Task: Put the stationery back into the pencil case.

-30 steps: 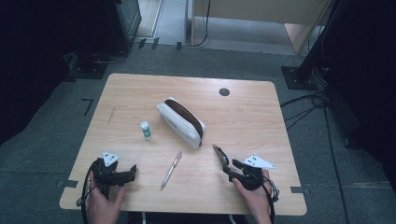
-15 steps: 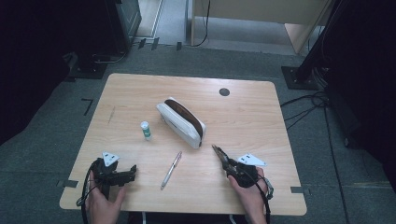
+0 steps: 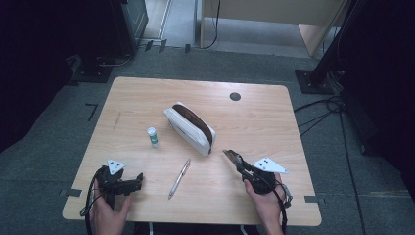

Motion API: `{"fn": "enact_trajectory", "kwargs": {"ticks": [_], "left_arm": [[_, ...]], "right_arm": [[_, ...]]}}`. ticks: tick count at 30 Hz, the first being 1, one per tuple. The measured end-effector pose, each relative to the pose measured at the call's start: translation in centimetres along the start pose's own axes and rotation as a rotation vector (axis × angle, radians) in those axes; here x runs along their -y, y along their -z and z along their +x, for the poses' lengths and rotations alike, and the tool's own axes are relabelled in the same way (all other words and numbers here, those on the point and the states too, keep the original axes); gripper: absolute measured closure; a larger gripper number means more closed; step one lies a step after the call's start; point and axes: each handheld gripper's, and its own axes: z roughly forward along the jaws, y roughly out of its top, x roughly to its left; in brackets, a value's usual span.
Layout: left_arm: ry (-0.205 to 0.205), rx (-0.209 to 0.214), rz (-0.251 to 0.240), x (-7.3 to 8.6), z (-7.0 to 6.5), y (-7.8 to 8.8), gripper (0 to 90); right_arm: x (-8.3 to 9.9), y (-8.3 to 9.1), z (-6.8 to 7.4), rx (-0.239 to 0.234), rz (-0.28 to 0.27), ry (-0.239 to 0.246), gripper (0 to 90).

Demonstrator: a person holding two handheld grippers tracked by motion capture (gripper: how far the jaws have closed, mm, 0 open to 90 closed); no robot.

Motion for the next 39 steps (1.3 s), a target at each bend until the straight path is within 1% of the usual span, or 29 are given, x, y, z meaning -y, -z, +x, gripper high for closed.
{"fn": "enact_trajectory", "kwargs": {"ticks": [5, 6, 7, 8, 13, 14, 16, 17, 19, 20, 21, 26, 27, 31, 32, 35, 39], "left_arm": [[-0.001, 0.001, -0.001, 0.0, 0.0, 0.0, 0.0], [-0.002, 0.002, 0.000, 0.0, 0.0, 0.0, 0.0], [-0.001, 0.002, -0.001, 0.0, 0.0, 0.0, 0.0], [-0.001, 0.002, -0.001, 0.0, 0.0, 0.0, 0.0], [-0.001, 0.003, -0.001, 0.0, 0.0, 0.0, 0.0], [-0.001, 0.003, -0.002, 0.0, 0.0, 0.0, 0.0], [-0.001, 0.004, -0.002, 0.0, 0.0, 0.0, 0.0], [-0.001, 0.004, -0.002, 0.0, 0.0, 0.0, 0.0], [-0.001, 0.004, -0.002, 0.0, 0.0, 0.0, 0.0], [-0.001, 0.004, -0.002, 0.0, 0.0, 0.0, 0.0], [-0.001, 0.004, -0.002, 0.0, 0.0, 0.0, 0.0], [0.000, 0.003, -0.002, 0.0, 0.0, 0.0, 0.0], [0.000, 0.004, -0.002, 0.0, 0.0, 0.0, 0.0], [0.000, 0.004, -0.002, 0.0, 0.0, 0.0, 0.0], [0.001, 0.004, -0.003, 0.0, 0.0, 0.0, 0.0], [0.000, 0.004, -0.002, 0.0, 0.0, 0.0, 0.0], [-0.001, 0.003, -0.002, 0.0, 0.0, 0.0, 0.0]], "right_arm": [[-1.8, 0.7, 0.5, -0.024, -0.019, 0.029, 73.8], [-1.8, 0.7, 0.5, -0.024, -0.019, 0.029, 73.8], [-2.5, 1.0, 0.7, -0.046, -0.029, 0.027, 73.7], [-2.8, 1.1, 0.8, -0.050, -0.034, 0.029, 73.8], [-4.0, 1.4, 1.1, -0.075, -0.050, 0.040, 73.8], [-4.7, 1.4, 1.4, -0.082, -0.055, 0.053, 73.8], [-4.9, 1.4, 1.4, -0.084, -0.058, 0.059, 73.8], [-5.5, 1.3, 1.6, -0.086, -0.062, 0.070, 73.8], [-6.2, 1.1, 1.8, -0.091, -0.064, 0.085, 73.8], [-6.2, 1.1, 1.8, -0.091, -0.064, 0.085, 73.8], [-6.9, 0.9, 2.1, -0.098, -0.063, 0.096, 73.8], [-8.4, 0.3, 2.6, -0.110, -0.066, 0.125, 73.8], [-8.4, 0.3, 2.6, -0.110, -0.066, 0.125, 73.8], [-9.4, -0.6, 2.9, -0.113, -0.047, 0.137, 73.8], [-9.8, -1.1, 2.9, -0.110, -0.041, 0.149, 73.8], [-10.2, -1.5, 3.0, -0.111, -0.028, 0.149, 73.8], [-11.3, -2.5, 3.0, -0.110, -0.007, 0.161, 73.7]]}}
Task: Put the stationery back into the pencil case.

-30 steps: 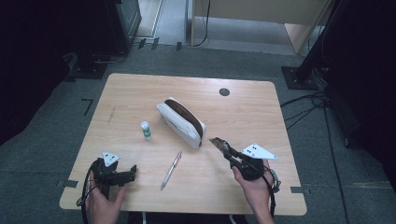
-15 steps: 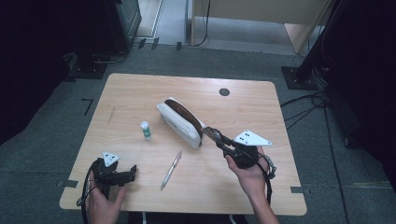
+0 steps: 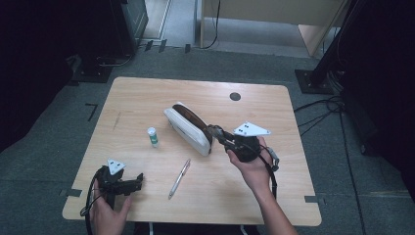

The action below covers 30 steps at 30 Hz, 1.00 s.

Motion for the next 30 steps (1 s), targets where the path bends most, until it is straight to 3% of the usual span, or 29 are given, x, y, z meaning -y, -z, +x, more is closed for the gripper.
{"fn": "enact_trajectory", "kwargs": {"ticks": [16, 30], "left_arm": [[0.000, 0.000, 0.000, 0.0, 0.0, 0.0, 0.0], [-0.002, 0.000, 0.000, 0.0, 0.0, 0.0, 0.0]], "right_arm": [[-2.4, -4.4, -0.2, -0.024, 0.074, 0.002, 73.2], [-2.7, -5.8, -0.2, -0.014, 0.068, -0.007, 76.9]]}}
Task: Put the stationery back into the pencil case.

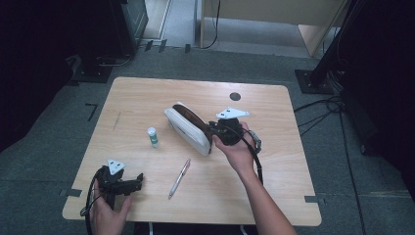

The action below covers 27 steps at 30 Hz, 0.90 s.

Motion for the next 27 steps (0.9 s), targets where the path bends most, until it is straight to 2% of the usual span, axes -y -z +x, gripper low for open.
{"fn": "enact_trajectory", "kwargs": {"ticks": [10, 17, 20, 24, 27], "left_arm": [[0.000, 0.000, 0.000, 0.0, 0.0, 0.0, 0.0], [0.001, 0.001, -0.001, 0.0, 0.0, 0.0, 0.0], [0.002, 0.000, -0.001, 0.0, 0.0, 0.0, 0.0], [0.002, 0.001, -0.001, 0.0, 0.0, 0.0, 0.0], [0.002, 0.001, 0.000, 0.0, 0.0, 0.0, 0.0]], "right_arm": [[1.1, 1.9, 1.6, -0.042, -0.039, 0.010, 71.7], [3.2, 3.1, 3.8, -0.084, -0.066, 0.008, 69.0], [4.8, 3.1, 5.3, -0.104, -0.057, 0.004, 66.8], [6.0, 2.7, 6.3, -0.108, -0.052, -0.011, 63.3], [7.2, 2.0, 7.1, -0.105, -0.040, -0.048, 57.9]]}}
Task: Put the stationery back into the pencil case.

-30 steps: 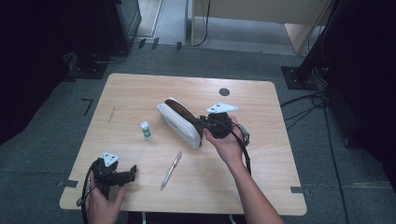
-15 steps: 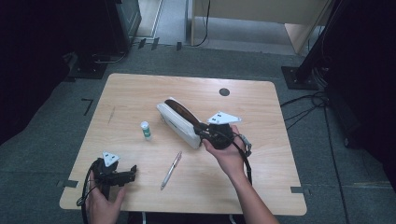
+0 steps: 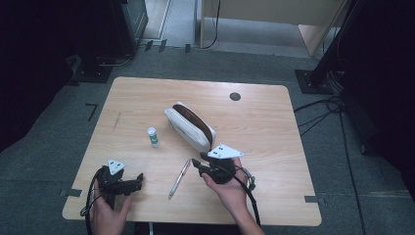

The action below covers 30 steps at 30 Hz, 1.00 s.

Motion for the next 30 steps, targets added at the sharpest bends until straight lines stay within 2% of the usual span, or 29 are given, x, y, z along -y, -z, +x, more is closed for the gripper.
{"fn": "enact_trajectory", "kwargs": {"ticks": [3, 9, 12, 18, 23, 29, 30], "left_arm": [[0.000, 0.000, 0.000, 0.0, 0.0, 0.0, 0.0], [0.000, 0.000, 0.000, 0.0, 0.0, 0.0, 0.0], [0.000, 0.000, 0.000, 0.0, 0.0, 0.0, 0.0], [0.000, 0.000, 0.000, 0.0, 0.0, 0.0, 0.0], [0.000, 0.000, 0.000, 0.0, 0.0, 0.0, 0.0], [0.000, 0.000, 0.000, 0.0, 0.0, 0.0, 0.0], [0.000, 0.000, 0.000, 0.0, 0.0, 0.0, 0.0]], "right_arm": [[1.4, -1.0, 0.6, -0.006, 0.015, -0.049, 51.8], [3.2, -2.9, 2.2, -0.002, 0.065, -0.106, 37.3], [3.6, -3.8, 3.2, 0.039, 0.080, -0.118, 24.9], [4.4, -5.5, 4.9, 0.099, 0.117, -0.109, 13.1], [4.8, -6.5, 5.5, 0.143, 0.142, -0.109, 4.2], [5.2, -7.4, 6.0, 0.227, 0.175, -0.087, 0.0], [5.2, -7.4, 6.0, 0.227, 0.175, -0.087, 0.0]]}}
